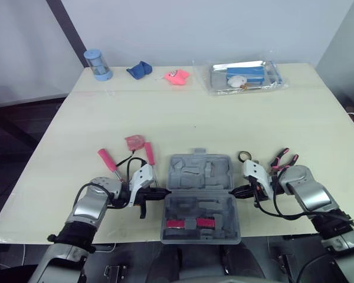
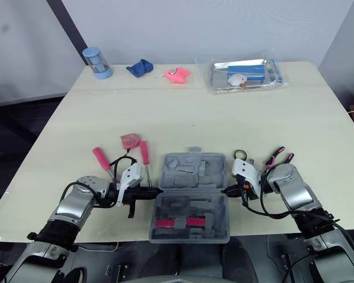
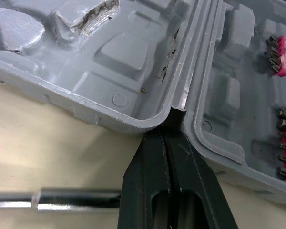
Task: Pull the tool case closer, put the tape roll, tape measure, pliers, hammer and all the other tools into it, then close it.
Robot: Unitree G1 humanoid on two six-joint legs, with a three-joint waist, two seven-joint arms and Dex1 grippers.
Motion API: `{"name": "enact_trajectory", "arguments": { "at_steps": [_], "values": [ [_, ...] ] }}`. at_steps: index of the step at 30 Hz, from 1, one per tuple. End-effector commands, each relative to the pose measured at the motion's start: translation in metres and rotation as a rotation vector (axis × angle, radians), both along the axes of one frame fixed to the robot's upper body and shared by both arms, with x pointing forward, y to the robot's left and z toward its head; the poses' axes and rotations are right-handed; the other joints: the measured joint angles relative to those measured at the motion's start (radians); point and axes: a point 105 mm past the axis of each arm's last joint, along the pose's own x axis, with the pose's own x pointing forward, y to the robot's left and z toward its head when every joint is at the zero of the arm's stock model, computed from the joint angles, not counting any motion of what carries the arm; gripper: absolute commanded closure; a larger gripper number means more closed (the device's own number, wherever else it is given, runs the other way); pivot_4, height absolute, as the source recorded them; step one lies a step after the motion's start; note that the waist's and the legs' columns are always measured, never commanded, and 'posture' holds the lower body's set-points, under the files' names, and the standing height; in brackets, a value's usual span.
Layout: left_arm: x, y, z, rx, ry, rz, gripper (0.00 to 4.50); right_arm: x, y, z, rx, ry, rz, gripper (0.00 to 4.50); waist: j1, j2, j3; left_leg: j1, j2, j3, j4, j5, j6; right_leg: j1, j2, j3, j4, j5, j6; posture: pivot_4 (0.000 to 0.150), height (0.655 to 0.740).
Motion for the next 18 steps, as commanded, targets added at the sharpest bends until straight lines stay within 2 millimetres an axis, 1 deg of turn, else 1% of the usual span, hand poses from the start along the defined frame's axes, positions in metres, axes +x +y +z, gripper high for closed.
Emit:
{"name": "enact_trajectory", "arguments": {
  "at_steps": [1,5,11,18],
  "values": [
    [-0.01,-0.005,0.0,0.001,0.017,-0.063,4.5,-0.004,0.006,0.01,0.035,-0.017,0.012,4.46,0.002,0.0,0.0,0.0,0.0,0.0,0.0,0.0,0.0,0.0,0.0,0.0,0.0,0.0,0.0,0.15,0.74],
    [-0.016,-0.003,0.0,0.013,0.032,-0.088,4.5,-0.011,0.008,0.008,0.044,0.008,-0.004,4.46,0.012,0.0,0.0,0.0,0.0,0.0,0.0,0.0,0.0,0.0,0.0,0.0,0.0,0.0,0.0,0.15,0.74],
    [-0.023,-0.002,-0.003,0.027,0.046,-0.104,4.5,-0.022,0.009,0.005,0.051,0.045,-0.011,4.46,0.012,0.0,0.0,0.0,0.0,0.0,0.0,0.0,0.0,0.0,0.0,0.0,0.0,0.0,0.0,0.15,0.74],
    [-0.028,-0.002,-0.006,0.033,0.06,-0.122,4.5,-0.029,0.009,0.003,0.049,0.078,-0.012,4.46,0.012,0.0,0.0,0.0,0.0,0.0,0.0,0.0,0.0,0.0,0.0,0.0,0.0,0.0,0.0,0.15,0.74]
  ]
}}
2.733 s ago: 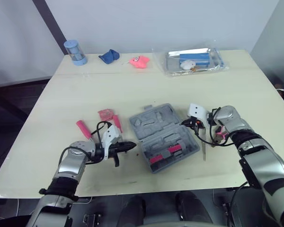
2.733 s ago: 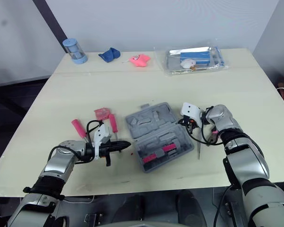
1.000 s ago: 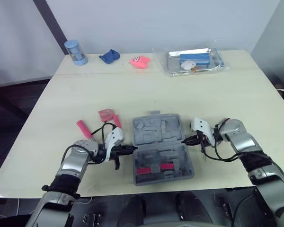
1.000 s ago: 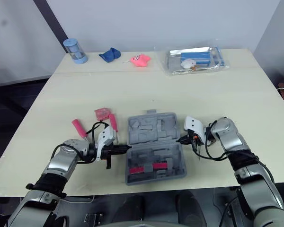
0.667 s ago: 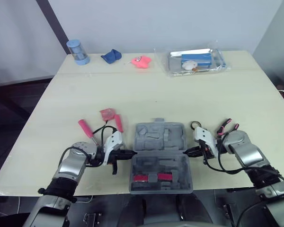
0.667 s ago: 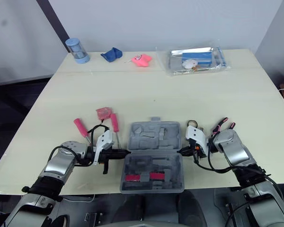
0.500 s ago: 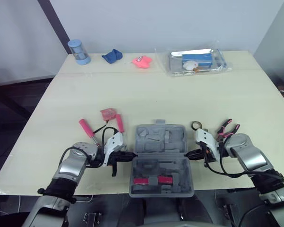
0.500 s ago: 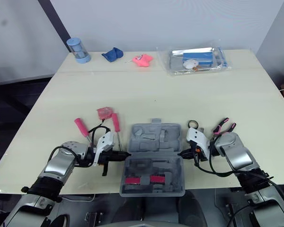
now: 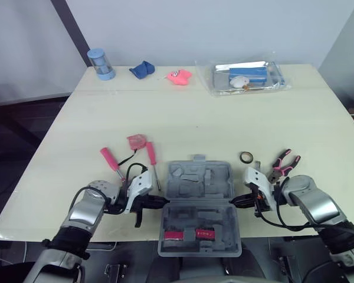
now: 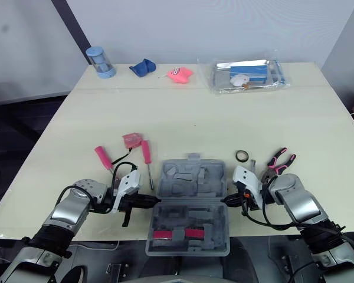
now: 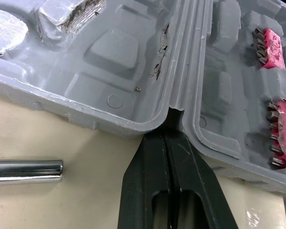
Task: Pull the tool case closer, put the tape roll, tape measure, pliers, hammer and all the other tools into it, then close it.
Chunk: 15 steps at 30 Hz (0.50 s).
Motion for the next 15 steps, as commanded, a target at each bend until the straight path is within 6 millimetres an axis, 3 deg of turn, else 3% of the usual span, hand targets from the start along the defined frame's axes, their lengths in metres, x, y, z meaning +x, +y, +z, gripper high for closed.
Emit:
{"name": "enact_trajectory", "arguments": {
  "at_steps": [1,15],
  "values": [
    [-0.0088,-0.0044,-0.0024,0.005,0.02,-0.049,4.5,-0.006,0.0076,0.0067,0.031,-0.005,0.035,4.46,0.0,0.0,0.0,0.0,0.0,0.0,0.0,0.0,0.0,0.0,0.0,0.0,0.0,0.0,0.0,0.15,0.74],
    [-0.0136,-0.0116,-0.0051,0.001,0.032,-0.074,4.5,-0.006,0.0038,0.0033,0.022,0.002,0.012,4.46,0.002,0.0,0.0,0.0,0.0,0.0,0.0,0.0,0.0,0.0,0.0,0.0,0.0,0.0,0.0,0.15,0.74]
  ]
}}
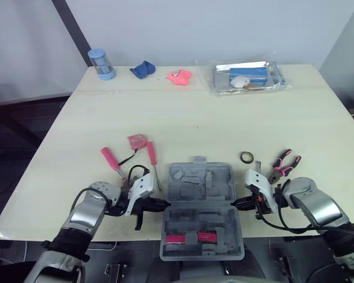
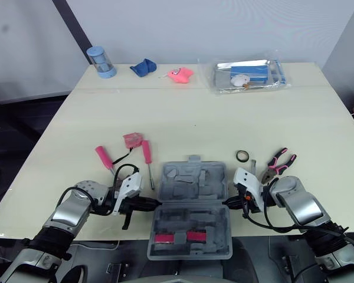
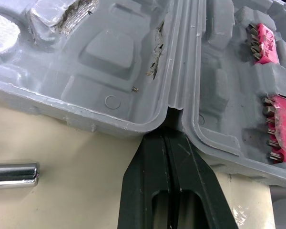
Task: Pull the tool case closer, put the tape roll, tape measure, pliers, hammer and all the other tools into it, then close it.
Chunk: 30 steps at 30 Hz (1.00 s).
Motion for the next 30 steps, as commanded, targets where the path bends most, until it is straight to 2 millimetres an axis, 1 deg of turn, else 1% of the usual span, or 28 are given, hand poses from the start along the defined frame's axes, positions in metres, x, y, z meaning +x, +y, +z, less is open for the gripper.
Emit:
{"name": "enact_trajectory", "arguments": {
  "at_steps": [1,8,14,19,24,27,30],
  "values": [
    [-0.009,-0.007,-0.004,-0.005,0.023,-0.042,4.5,-0.003,0.007,0.007,0.032,-0.011,0.029,4.46,0.0,0.0,0.0,0.0,0.0,0.0,0.0,0.0,0.0,0.0,0.0,0.0,0.0,0.0,0.0,0.15,0.74],
    [-0.008,-0.008,-0.003,-0.006,0.019,-0.035,4.5,-0.004,0.006,0.006,0.03,-0.009,0.028,4.46,0.0,0.0,0.0,0.0,0.0,0.0,0.0,0.0,0.0,0.0,0.0,0.0,0.0,0.0,0.0,0.15,0.74],
    [-0.006,-0.005,0.0,-0.003,0.011,-0.017,4.5,-0.002,0.0,0.007,0.025,-0.015,0.014,4.46,0.001,0.0,0.0,0.0,0.0,0.0,0.0,0.0,0.0,0.0,0.0,0.0,0.0,0.0,0.0,0.15,0.74],
    [-0.001,0.004,0.004,-0.008,0.008,0.027,4.5,-0.003,-0.008,0.008,0.02,-0.007,-0.004,4.46,0.003,0.0,0.0,0.0,0.0,0.0,0.0,0.0,0.0,0.0,0.0,0.0,0.0,0.0,0.0,0.15,0.74],
    [-0.004,0.009,0.008,-0.005,0.014,0.029,4.5,-0.002,-0.019,0.009,0.016,-0.017,-0.045,4.46,0.003,0.0,0.0,0.0,0.0,0.0,0.0,0.0,0.0,0.0,0.0,0.0,0.0,0.0,0.0,0.15,0.74],
    [-0.003,0.012,0.017,-0.036,-0.015,0.046,4.5,0.001,-0.028,0.016,0.043,-0.073,-0.082,4.46,0.004,0.0,0.0,0.0,0.0,0.0,0.0,0.0,0.0,0.0,0.0,0.0,0.0,0.0,0.0,0.15,0.74],
    [-0.006,0.015,0.035,-0.126,-0.044,0.08,4.5,0.006,-0.037,0.027,0.088,-0.163,-0.134,4.46,0.005,-0.001,0.001,-0.001,0.0,0.0,0.0,0.0,0.0,0.0,0.0,0.0,0.0,0.0,0.0,0.15,0.74]
  ]
}}
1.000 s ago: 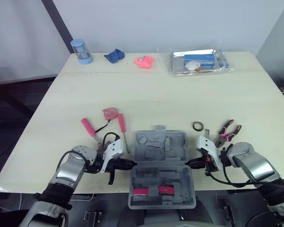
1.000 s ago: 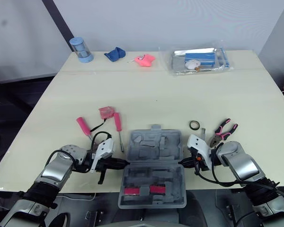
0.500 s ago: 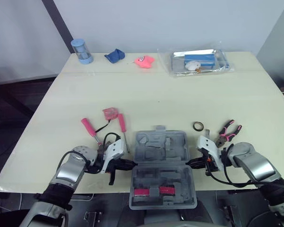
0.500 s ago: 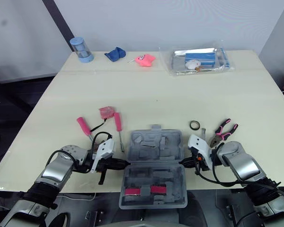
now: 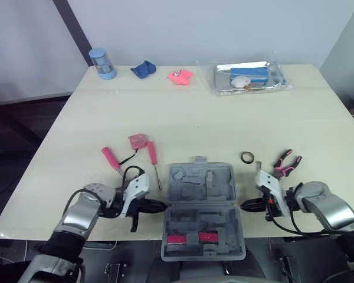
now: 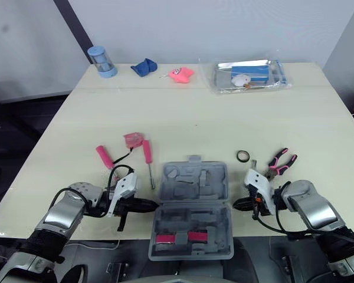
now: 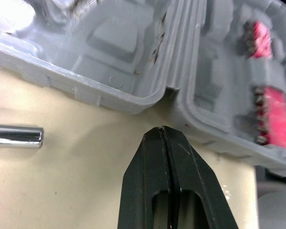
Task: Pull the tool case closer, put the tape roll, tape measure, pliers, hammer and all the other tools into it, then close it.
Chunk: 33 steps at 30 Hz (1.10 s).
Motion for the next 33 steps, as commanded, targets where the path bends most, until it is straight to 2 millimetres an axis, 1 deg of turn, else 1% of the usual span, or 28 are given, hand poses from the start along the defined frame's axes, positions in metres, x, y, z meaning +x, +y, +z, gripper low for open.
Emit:
{"name": "enact_trajectory", "arguments": {
  "at_steps": [1,4,6,9,13,14,16,17,18,19,20,21,25,27,28,29,31,33],
  "values": [
    [0.002,0.006,0.028,-0.074,-0.091,0.024,4.5,0.005,-0.007,0.024,0.058,-0.145,-0.021,4.46,0.001,0.0,0.0,0.0,0.0,0.0,0.0,0.0,0.0,0.0,0.0,0.0,0.0,0.0,0.0,0.15,0.74],
    [0.003,0.023,0.048,-0.14,-0.169,0.122,4.5,0.003,-0.027,0.035,0.093,-0.275,-0.084,4.46,0.005,0.0,0.0,0.0,0.0,0.0,0.0,0.0,0.0,0.0,0.0,0.0,0.0,0.0,0.0,0.15,0.74],
    [0.006,0.035,0.057,-0.156,-0.236,0.2,4.5,-0.002,-0.042,0.035,0.096,-0.316,-0.124,4.46,0.008,0.0,0.0,0.0,0.0,0.0,0.0,0.0,0.0,0.0,0.0,0.0,-0.001,0.0,0.0,0.15,0.74],
    [0.009,0.058,0.064,-0.158,-0.299,0.324,4.5,-0.009,-0.062,0.04,0.122,-0.387,-0.211,4.46,0.012,0.0,0.0,0.0,0.0,0.001,0.0,0.0,0.0,0.001,0.0,0.0,0.0,0.0,0.0,0.15,0.74],
    [0.005,0.092,0.066,-0.132,-0.343,0.483,4.5,-0.019,-0.094,0.044,0.126,-0.466,-0.343,4.46,0.016,0.0,0.0,0.001,0.0,0.001,0.0,0.0,0.0,0.001,0.0,0.0,-0.001,0.0,0.0,0.15,0.74],
    [0.003,0.099,0.066,-0.129,-0.347,0.517,4.25,-0.022,-0.102,0.045,0.128,-0.479,-0.379,4.49,0.016,0.0,0.0,0.001,0.0,0.001,0.0,0.0,0.0,0.001,0.0,0.0,-0.001,0.0,0.0,0.15,0.74],
    [-0.007,0.127,0.062,-0.108,-0.344,0.643,3.75,-0.038,-0.13,0.042,0.111,-0.493,-0.482,4.5,0.017,0.0,0.0,0.001,0.0,0.001,0.0,0.0,0.0,0.001,0.0,0.0,-0.001,0.0,0.0,0.15,0.74],
    [-0.012,0.137,0.06,-0.101,-0.34,0.684,3.36,-0.044,-0.14,0.041,0.097,-0.5,-0.514,4.5,0.017,0.0,0.0,0.001,0.0,0.001,0.0,0.0,0.0,0.001,0.0,0.0,-0.001,0.0,0.0,0.15,0.74],
    [-0.016,0.148,0.057,-0.091,-0.338,0.737,3.26,-0.051,-0.151,0.039,0.096,-0.496,-0.562,4.5,0.018,0.0,0.0,0.001,0.0,0.001,-0.001,0.0,0.0,0.001,0.0,0.0,-0.001,0.0,0.0,0.15,0.74],
    [-0.02,0.156,0.055,-0.086,-0.337,0.777,2.45,-0.056,-0.16,0.038,0.094,-0.495,-0.6,3.99,0.018,0.0,0.0,0.002,0.0,0.002,-0.002,0.0,0.0,0.002,0.0,0.001,-0.002,0.0,0.0,0.15,0.74],
    [-0.024,0.164,0.052,-0.077,-0.335,0.815,2.36,-0.062,-0.169,0.036,0.097,-0.486,-0.636,3.98,0.018,-0.001,0.0,0.002,0.0,0.002,-0.002,0.0,0.0,0.002,0.0,0.001,-0.002,0.0,0.0,0.15,0.74],
    [-0.028,0.172,0.049,-0.067,-0.331,0.846,1.9,-0.067,-0.176,0.033,0.099,-0.477,-0.667,3.79,0.018,-0.001,0.0,0.002,0.0,0.002,-0.002,0.0,0.0,0.002,0.0,0.001,-0.002,0.0,0.0,0.15,0.74],
    [-0.045,0.191,0.032,-0.035,-0.287,0.924,0.01,-0.086,-0.207,0.023,0.089,-0.442,-0.795,1.81,0.017,-0.001,0.0,0.006,0.001,0.003,-0.002,0.0,0.0,0.005,0.0,0.001,-0.002,-0.001,0.0,0.15,0.74],
    [-0.05,0.196,0.027,-0.027,-0.273,0.941,0.0,-0.091,-0.217,0.02,0.079,-0.435,-0.829,0.95,0.016,-0.001,0.0,0.006,0.001,0.003,-0.002,0.0,0.0,0.006,0.0,0.002,-0.003,-0.001,0.0,0.15,0.74],
    [-0.053,0.197,0.024,-0.025,-0.268,0.943,0.0,-0.094,-0.22,0.018,0.076,-0.429,-0.837,0.54,0.017,-0.001,0.0,0.006,0.001,0.003,-0.002,0.0,0.0,0.006,0.0,0.002,-0.003,-0.001,0.0,0.15,0.74],
    [-0.054,0.197,0.023,-0.024,-0.265,0.942,0.0,-0.096,-0.222,0.017,0.073,-0.425,-0.839,0.05,0.017,-0.001,0.0,0.006,0.001,0.003,-0.002,0.0,0.0,0.006,0.0,0.002,-0.003,-0.001,0.0,0.15,0.74],
    [-0.055,0.197,0.022,-0.025,-0.265,0.938,0.0,-0.097,-0.223,0.015,0.067,-0.425,-0.836,0.05,0.017,-0.001,-0.001,0.006,0.001,0.003,-0.002,0.0,0.0,0.006,0.0,0.002,-0.003,-0.001,0.0,0.15,0.74],
    [-0.053,0.19,0.023,-0.037,-0.265,0.903,0.0,-0.092,-0.222,0.019,0.067,-0.436,-0.826,0.05,0.017,-0.001,-0.001,0.006,0.001,0.003,-0.002,0.0,0.0,0.006,0.0,0.002,-0.003,-0.001,0.0,0.15,0.74]
  ]
}}
